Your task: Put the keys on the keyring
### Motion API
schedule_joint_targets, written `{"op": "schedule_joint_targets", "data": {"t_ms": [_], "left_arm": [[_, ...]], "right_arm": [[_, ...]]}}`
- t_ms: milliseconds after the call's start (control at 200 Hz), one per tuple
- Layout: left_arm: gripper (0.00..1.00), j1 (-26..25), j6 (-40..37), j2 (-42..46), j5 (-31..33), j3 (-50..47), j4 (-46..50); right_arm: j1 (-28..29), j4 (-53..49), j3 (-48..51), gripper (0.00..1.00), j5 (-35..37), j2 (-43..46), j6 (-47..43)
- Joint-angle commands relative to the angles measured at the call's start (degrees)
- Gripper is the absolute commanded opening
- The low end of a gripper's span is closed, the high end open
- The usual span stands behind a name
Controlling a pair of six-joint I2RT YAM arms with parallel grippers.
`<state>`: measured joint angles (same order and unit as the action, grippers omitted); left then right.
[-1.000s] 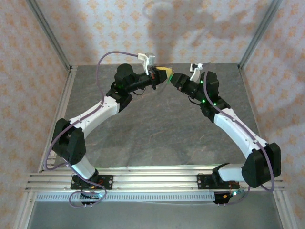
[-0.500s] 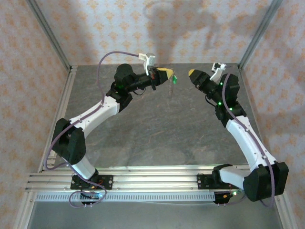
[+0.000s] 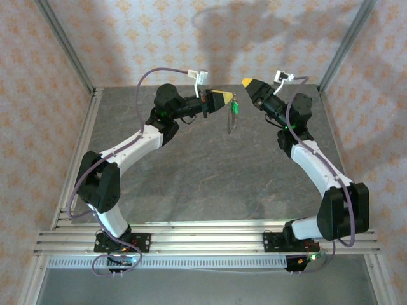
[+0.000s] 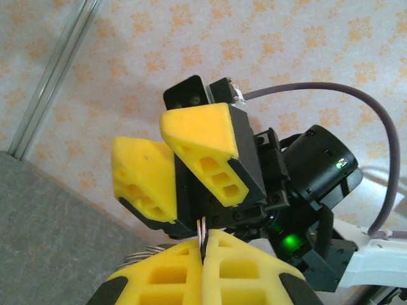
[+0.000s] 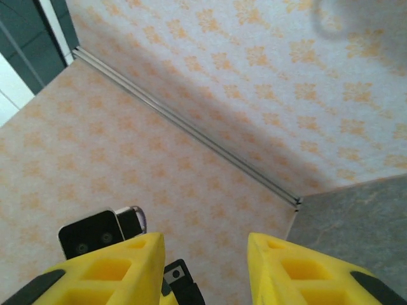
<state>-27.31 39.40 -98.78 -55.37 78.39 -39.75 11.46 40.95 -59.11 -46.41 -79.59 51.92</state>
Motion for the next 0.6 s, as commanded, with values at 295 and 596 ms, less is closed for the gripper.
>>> {"op": "schedule_joint_targets", "data": {"t_ms": [295, 596], "left_arm": [[0.00, 0.94, 3.93, -1.50, -1.23, 3.70, -6.48], [0.00, 1.29, 4.92, -1.93, -0.26, 3.70, -7.74]], "right_arm": [[3.19, 9.73, -1.53, 0.36, -4.30, -1.74, 2.57], [3.44, 10.91, 2.15, 0.32, -4.21, -0.27, 2.66]]}}
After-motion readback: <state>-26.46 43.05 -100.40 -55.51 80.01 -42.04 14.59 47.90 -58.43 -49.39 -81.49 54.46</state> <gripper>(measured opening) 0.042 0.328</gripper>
